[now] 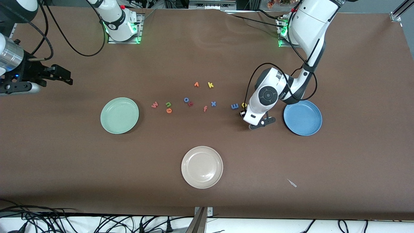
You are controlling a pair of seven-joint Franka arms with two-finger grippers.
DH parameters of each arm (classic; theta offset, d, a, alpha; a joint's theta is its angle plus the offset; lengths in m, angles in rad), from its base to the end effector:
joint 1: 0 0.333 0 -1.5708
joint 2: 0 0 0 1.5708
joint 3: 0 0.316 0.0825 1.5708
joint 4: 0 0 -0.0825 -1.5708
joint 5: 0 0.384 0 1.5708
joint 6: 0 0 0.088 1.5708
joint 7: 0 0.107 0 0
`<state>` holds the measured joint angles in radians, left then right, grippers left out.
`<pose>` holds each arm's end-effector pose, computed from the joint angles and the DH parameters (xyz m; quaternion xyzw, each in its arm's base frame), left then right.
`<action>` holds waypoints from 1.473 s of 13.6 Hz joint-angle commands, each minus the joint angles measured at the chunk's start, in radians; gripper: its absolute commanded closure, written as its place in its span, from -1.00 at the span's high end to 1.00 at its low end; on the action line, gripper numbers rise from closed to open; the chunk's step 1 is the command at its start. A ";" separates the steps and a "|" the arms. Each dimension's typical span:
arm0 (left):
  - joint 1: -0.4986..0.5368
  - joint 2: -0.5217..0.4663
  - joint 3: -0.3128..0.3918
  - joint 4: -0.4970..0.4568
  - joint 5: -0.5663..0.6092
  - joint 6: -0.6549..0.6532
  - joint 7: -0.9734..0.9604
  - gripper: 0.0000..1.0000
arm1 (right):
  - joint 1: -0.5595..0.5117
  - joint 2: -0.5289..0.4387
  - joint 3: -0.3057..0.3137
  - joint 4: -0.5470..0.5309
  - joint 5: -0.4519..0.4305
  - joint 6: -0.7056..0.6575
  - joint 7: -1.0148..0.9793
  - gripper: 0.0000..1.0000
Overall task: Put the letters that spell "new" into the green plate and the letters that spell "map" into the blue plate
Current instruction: 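Drop the teal d on the blue plate while the right gripper advances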
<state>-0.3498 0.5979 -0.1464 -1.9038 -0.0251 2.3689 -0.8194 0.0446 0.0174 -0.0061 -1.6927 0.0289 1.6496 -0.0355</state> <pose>0.5423 -0.2912 0.1749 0.9804 0.1795 -0.0809 0.0007 0.5606 0.0245 0.5638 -0.9988 -0.0354 0.0303 0.0143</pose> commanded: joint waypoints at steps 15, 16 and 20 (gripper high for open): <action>0.414 -0.050 0.004 0.048 0.122 -0.278 0.720 0.99 | 0.244 0.164 0.021 -0.267 -0.012 0.534 0.354 1.00; 0.411 -0.055 0.001 0.048 0.120 -0.286 0.718 1.00 | 0.260 0.164 0.021 -0.321 -0.012 0.606 0.376 1.00; 0.410 -0.119 -0.102 0.051 0.106 -0.378 0.680 1.00 | 0.362 0.174 0.020 -0.527 -0.026 0.863 0.520 1.00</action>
<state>0.0661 0.5345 -0.1955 -1.8480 0.0688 2.0501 -0.1110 0.3502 0.2115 0.0220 -2.1235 0.0273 2.4180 0.3981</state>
